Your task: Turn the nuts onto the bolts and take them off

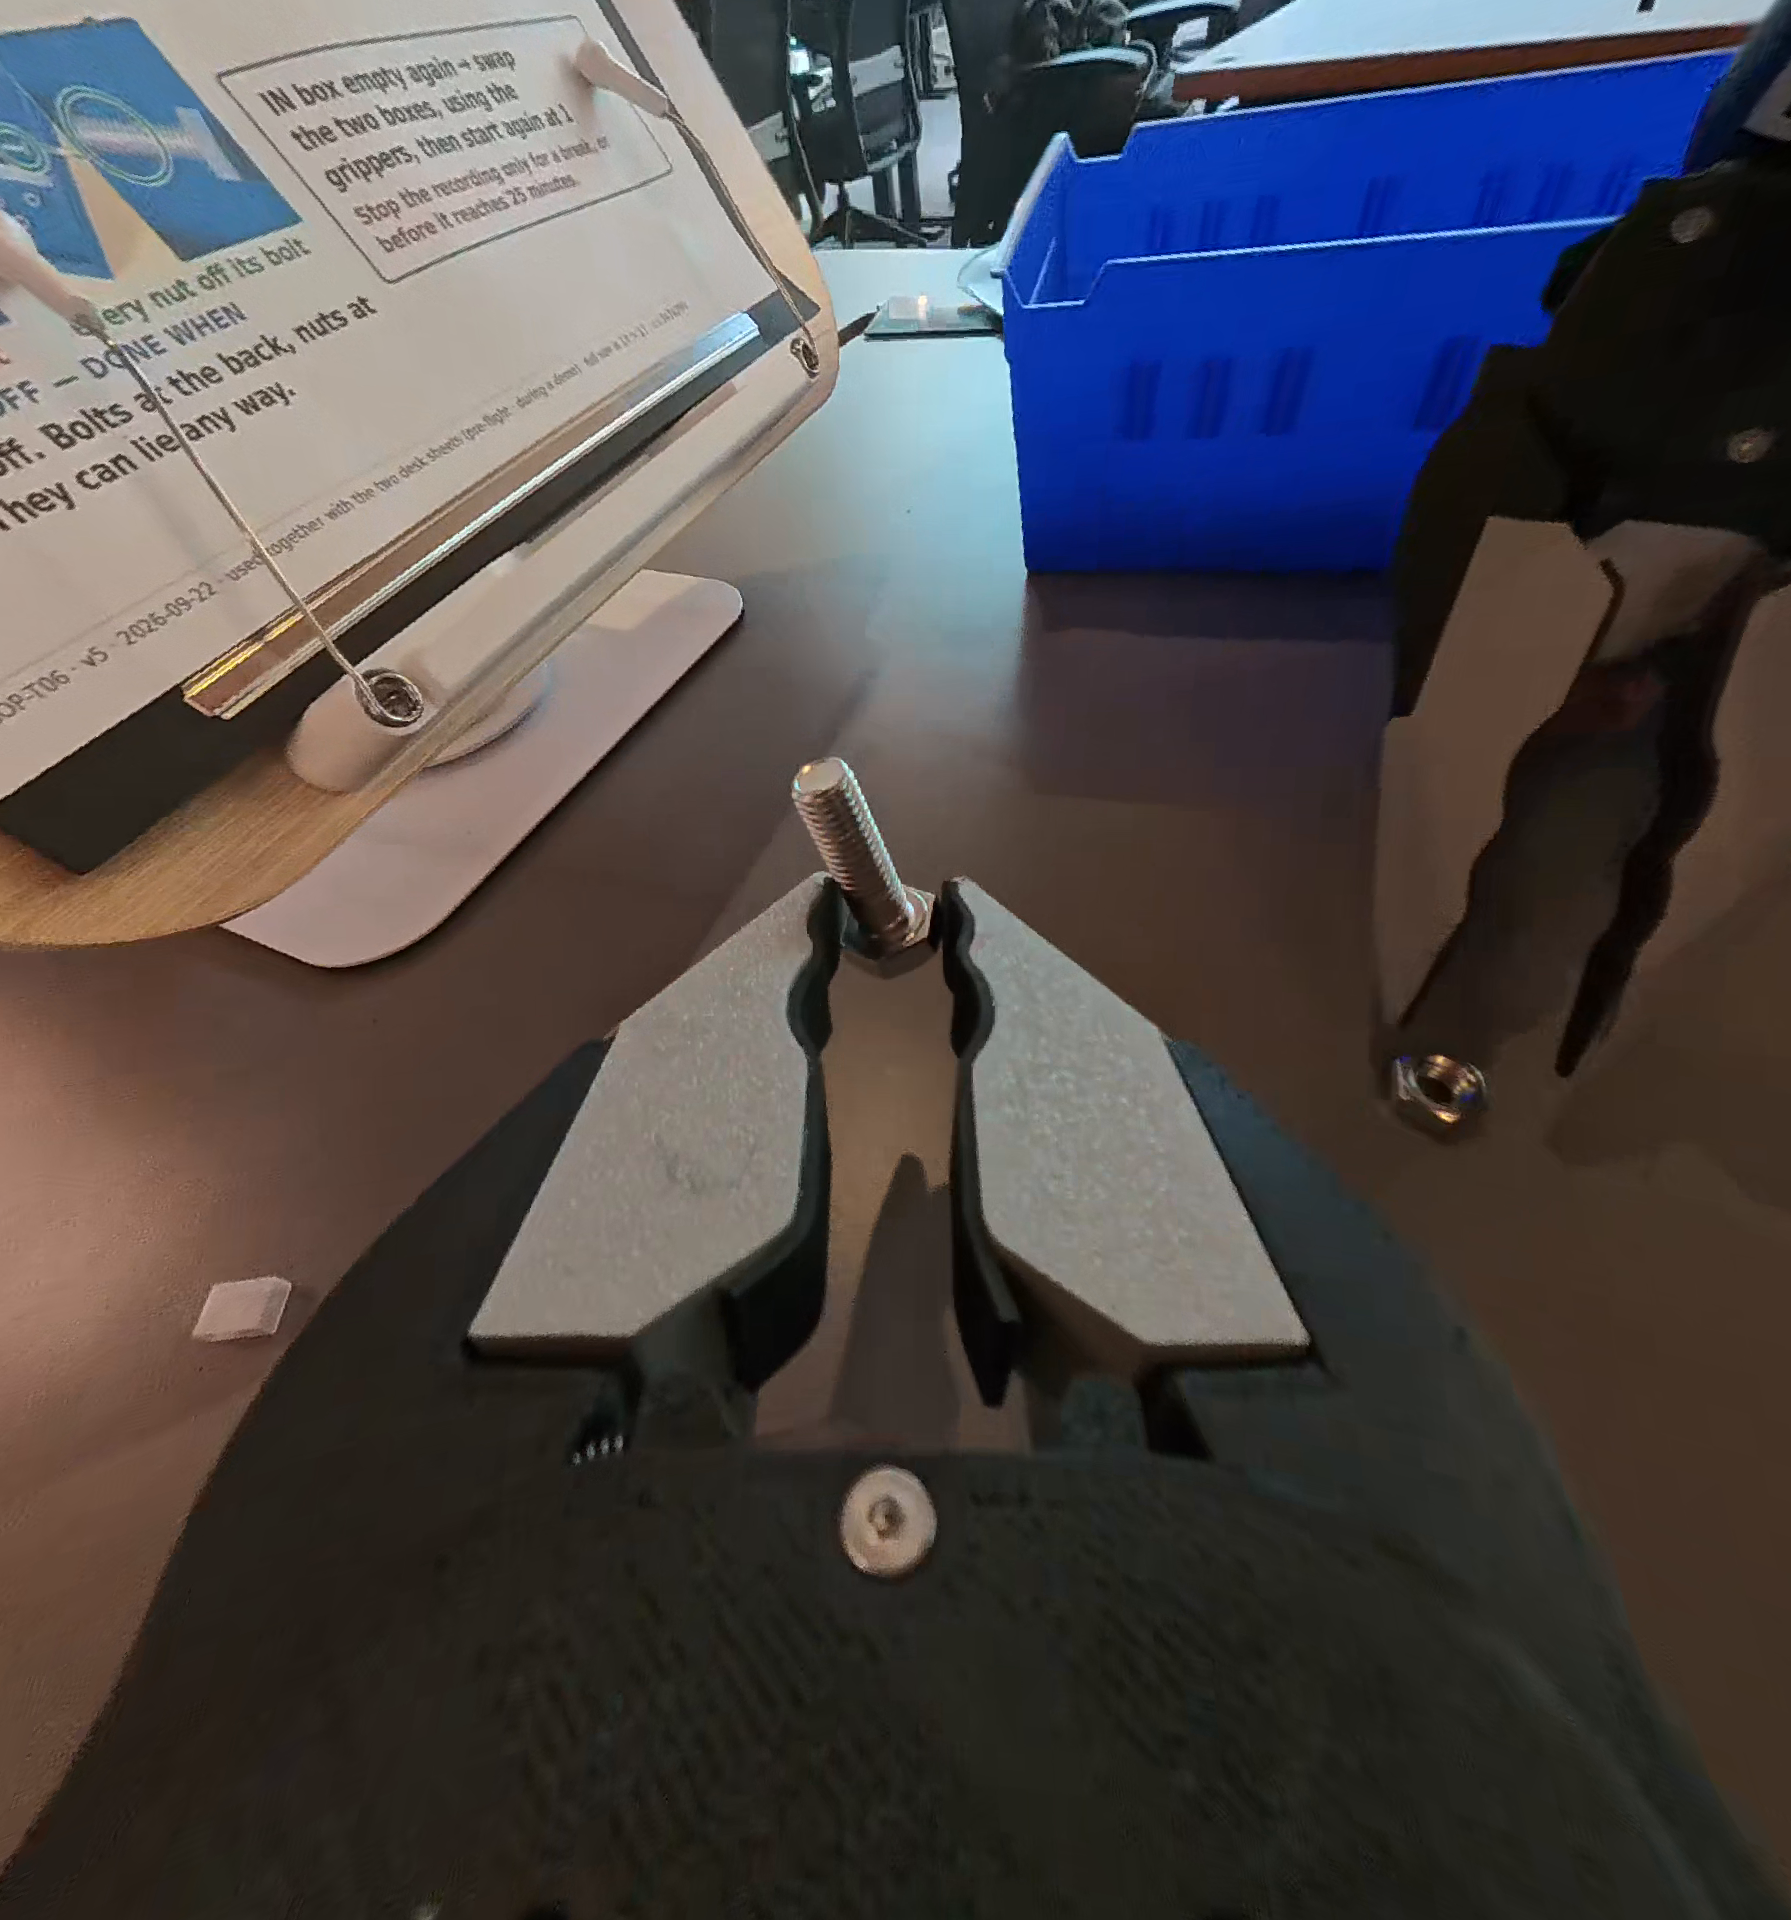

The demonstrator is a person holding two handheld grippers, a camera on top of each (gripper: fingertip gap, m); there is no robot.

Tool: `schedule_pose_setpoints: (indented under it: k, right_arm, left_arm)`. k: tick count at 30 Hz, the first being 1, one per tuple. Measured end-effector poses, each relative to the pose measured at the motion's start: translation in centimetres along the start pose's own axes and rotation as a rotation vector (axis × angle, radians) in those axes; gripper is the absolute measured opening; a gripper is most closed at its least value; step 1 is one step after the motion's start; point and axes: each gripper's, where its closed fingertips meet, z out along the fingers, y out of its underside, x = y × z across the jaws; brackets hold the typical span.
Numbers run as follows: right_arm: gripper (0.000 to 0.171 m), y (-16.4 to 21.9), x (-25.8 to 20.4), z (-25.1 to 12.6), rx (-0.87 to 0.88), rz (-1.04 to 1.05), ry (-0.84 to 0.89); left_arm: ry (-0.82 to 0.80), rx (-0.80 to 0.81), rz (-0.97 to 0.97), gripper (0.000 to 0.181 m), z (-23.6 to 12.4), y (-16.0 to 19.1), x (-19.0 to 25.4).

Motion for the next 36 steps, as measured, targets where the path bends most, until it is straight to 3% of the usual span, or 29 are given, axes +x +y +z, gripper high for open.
schedule_pose_setpoints:
  k: [11, 18, 23, 28, 33, 36]
  right_arm:
    - [0.015, 1.0, 0.3, 1.3, -0.081, -0.013, -0.012]
    - [0.014, 0.2, 1.9, 1.0, -0.041, 0.014, 0.053]
    - [0.014, -3.3, 6.8, -1.3, 0.057, 0.142, 0.209]
    - [0.014, -9.4, 9.3, -4.2, 0.014, 0.128, 0.319]
    - [0.014, -11.7, 11.2, -4.5, -0.114, 0.068, 0.319]
    - [0.014, -12.2, 12.1, -3.8, -0.098, 0.109, 0.272]
  left_arm:
    - [0.066, -0.038, 0.037, 0.017, 0.6, 0.3, 1.7]
    - [0.008, -0.015, -0.003, 0.017, 0.8, -0.1, 0.5]
    - [-0.008, 0.045, -0.065, 0.017, 1.2, -1.0, -1.4]
    - [0.039, 0.075, -0.052, 0.017, 0.6, -1.3, -0.6]
    - [0.079, 0.067, -0.081, 0.017, 0.5, -1.1, -0.5]
    - [0.035, 0.022, -0.07, 0.017, 0.4, -0.3, -1.3]
